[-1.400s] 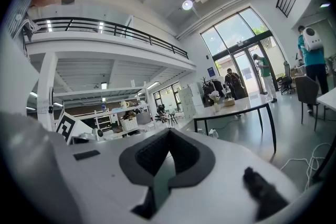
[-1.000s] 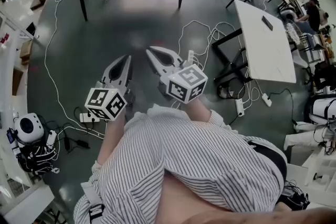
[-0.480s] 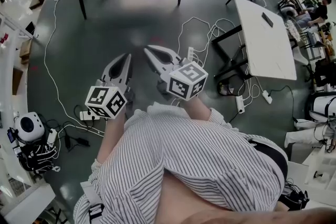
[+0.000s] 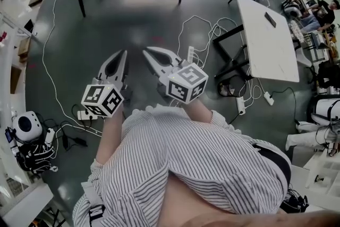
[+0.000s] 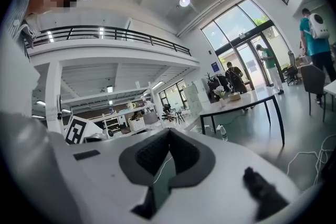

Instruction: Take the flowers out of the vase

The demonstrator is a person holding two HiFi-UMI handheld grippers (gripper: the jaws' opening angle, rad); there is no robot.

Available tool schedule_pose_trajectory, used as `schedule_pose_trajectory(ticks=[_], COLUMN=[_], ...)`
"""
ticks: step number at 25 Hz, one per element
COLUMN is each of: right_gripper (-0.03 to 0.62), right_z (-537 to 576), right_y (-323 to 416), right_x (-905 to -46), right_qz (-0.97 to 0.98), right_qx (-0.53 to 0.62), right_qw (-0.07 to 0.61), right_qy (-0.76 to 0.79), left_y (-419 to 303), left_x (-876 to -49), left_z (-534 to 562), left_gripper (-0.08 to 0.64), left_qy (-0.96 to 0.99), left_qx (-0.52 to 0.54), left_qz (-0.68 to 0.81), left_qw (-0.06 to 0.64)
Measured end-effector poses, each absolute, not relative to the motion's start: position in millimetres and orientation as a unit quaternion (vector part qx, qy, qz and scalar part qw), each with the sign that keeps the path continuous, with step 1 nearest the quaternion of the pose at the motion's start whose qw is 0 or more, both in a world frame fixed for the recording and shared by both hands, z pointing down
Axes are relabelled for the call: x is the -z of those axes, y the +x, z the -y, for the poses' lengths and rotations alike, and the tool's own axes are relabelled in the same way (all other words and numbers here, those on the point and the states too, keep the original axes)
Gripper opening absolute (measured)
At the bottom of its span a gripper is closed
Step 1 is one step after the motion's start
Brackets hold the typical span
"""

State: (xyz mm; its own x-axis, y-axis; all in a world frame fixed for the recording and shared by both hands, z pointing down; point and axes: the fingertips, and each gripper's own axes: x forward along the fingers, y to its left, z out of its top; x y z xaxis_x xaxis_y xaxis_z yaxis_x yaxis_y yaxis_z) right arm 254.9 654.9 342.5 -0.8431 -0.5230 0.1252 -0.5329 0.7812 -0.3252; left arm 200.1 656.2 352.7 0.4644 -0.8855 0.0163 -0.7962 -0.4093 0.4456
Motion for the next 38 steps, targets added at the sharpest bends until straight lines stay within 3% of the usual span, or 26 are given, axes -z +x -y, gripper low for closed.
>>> schedule_pose_trajectory(ticks=[19,38], right_gripper=[0.015,0.015], right_z=[-591,-398], right_y=[258,136], right_x=[-366,-344], right_qz=[0.940,0.939], right_qx=[-0.192,-0.170], right_qw=[0.014,-0.001], right_qy=[0.283,0.299], left_y=[209,99], left_x=[-372,-349], left_z=[-600,-409], left_gripper=[0.009,0.009], left_qy=[0.834,0.861], left_qx=[0.102,0.088], left_qz=[0.500,0.469], left_qw=[0.209,0.178])
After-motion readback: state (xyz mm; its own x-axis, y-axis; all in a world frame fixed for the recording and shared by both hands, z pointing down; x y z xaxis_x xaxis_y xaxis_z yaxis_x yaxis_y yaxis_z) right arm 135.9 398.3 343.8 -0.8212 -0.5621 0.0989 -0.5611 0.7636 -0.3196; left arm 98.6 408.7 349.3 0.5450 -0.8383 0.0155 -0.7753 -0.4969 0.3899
